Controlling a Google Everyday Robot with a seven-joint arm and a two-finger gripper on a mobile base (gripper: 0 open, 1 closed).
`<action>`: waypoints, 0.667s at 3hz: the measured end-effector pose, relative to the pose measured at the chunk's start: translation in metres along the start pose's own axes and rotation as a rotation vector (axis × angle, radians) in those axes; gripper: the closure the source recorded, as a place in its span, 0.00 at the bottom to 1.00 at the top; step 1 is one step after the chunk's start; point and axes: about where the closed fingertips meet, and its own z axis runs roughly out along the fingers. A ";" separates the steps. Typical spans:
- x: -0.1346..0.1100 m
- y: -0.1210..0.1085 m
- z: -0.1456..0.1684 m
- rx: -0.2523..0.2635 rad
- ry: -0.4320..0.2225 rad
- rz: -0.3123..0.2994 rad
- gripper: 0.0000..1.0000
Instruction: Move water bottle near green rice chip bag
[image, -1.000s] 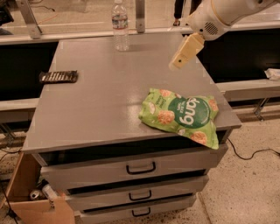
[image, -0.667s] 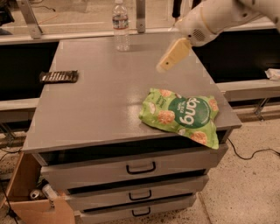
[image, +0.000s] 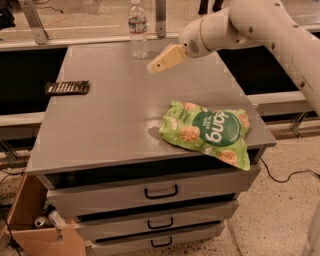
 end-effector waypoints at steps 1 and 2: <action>-0.012 -0.012 0.040 0.048 -0.062 0.084 0.00; -0.023 -0.024 0.077 0.116 -0.084 0.137 0.00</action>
Offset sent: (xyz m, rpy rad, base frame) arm 0.1013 0.0777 -0.0194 0.1655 -0.0281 -0.2643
